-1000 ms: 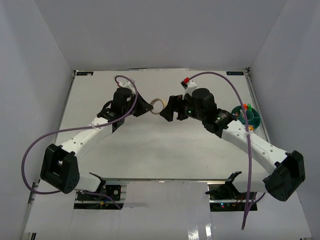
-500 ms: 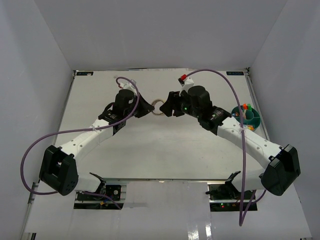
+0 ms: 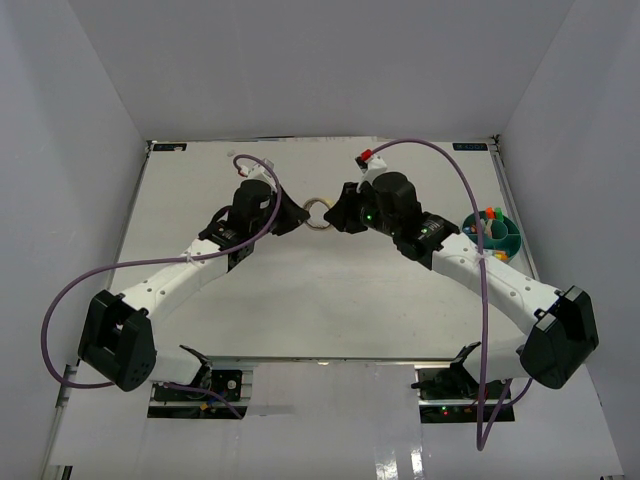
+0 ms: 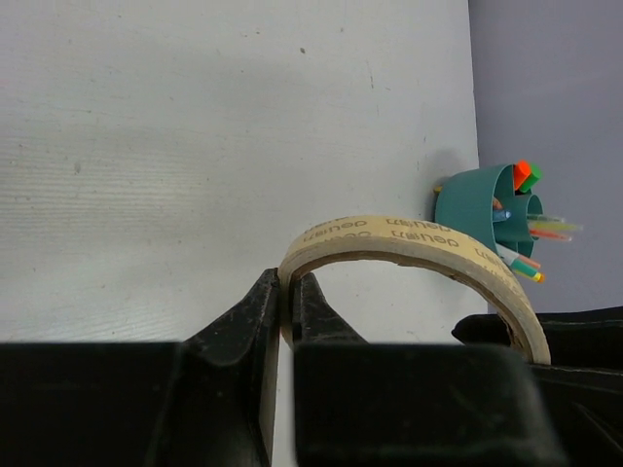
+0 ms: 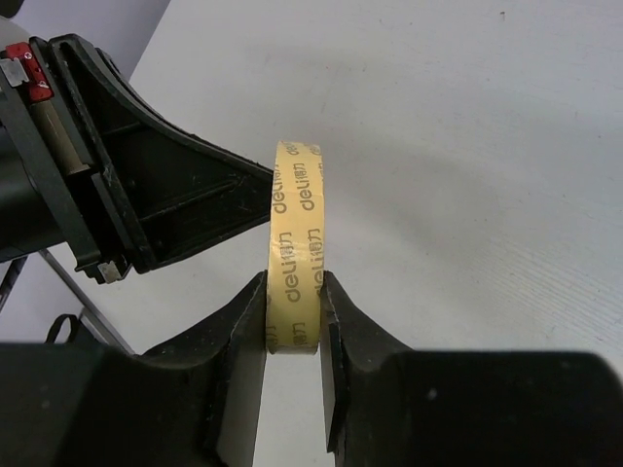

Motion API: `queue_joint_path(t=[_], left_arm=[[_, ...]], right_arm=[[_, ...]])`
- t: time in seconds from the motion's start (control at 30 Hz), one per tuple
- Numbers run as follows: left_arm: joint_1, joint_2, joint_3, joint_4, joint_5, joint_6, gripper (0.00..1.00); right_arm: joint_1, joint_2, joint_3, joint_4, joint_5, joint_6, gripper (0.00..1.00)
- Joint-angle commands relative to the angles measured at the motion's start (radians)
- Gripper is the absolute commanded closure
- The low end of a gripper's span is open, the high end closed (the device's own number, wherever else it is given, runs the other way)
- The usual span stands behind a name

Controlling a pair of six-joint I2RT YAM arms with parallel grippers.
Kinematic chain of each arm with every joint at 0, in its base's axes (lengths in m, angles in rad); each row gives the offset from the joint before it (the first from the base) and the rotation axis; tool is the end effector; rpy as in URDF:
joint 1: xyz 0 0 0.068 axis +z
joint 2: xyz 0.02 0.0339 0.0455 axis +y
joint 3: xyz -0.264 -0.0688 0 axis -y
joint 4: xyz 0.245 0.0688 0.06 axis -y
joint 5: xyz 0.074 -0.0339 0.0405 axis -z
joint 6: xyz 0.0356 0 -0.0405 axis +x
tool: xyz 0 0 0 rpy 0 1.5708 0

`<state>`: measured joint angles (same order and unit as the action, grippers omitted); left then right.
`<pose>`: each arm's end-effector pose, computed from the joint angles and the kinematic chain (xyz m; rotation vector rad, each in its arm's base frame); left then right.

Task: Sort the stationery into containers
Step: Pick up the stationery from the center of the board, then place the stationery in the storage box.

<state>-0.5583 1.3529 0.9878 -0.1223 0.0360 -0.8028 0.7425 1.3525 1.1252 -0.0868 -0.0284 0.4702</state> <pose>0.2623 -0.1653 0.2885 -0.2420 2.1630 -0.8545 0.2345 0.2166 0.3406 -0.2885 1.9556 0.8415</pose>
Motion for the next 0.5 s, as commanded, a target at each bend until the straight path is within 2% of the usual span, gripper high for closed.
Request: queue_joint_path(t=[0.0,0.03,0.07,0.13,0.17,0.23,0.27,0.3,0.47], left_arm=[[-0.008,-0.031,-0.003,0.009,-0.004,0.02,0.79],[-0.008,-0.034,-0.006,0.007,-0.004,0.024,0.73],[-0.008,-0.034,-0.008,0.009,-0.007,0.027,0.61],[-0.008,-0.037,-0.009,0.004,-0.01,0.043,0.5],[-0.008,-0.037,-0.009,0.001,-0.018,0.05,0.4],[-0.008,-0.043,0.002,-0.014,-0.021,0.079,0.28],[-0.008,-0.044,0.006,-0.022,-0.021,0.091,0.28],[-0.006,-0.047,0.014,-0.039,-0.06,0.106,0.22],[0.009,-0.067,0.067,-0.099,-0.117,0.26,0.11]], right_arm=[[0.008,-0.027,0.047,0.002,0.065,-0.033,0.92],[0.006,-0.042,0.047,-0.016,0.094,-0.045,0.92],[0.006,-0.05,0.047,-0.028,0.111,-0.05,0.92],[0.0,-0.072,0.062,-0.083,0.157,-0.068,0.92],[-0.003,-0.081,0.071,-0.108,0.175,-0.074,0.92],[-0.02,-0.102,0.106,-0.198,0.25,-0.099,0.92],[-0.026,-0.11,0.12,-0.232,0.274,-0.107,0.92],[-0.037,-0.118,0.137,-0.266,0.298,-0.116,0.92],[-0.153,-0.196,0.243,-0.503,0.439,-0.159,0.92]])
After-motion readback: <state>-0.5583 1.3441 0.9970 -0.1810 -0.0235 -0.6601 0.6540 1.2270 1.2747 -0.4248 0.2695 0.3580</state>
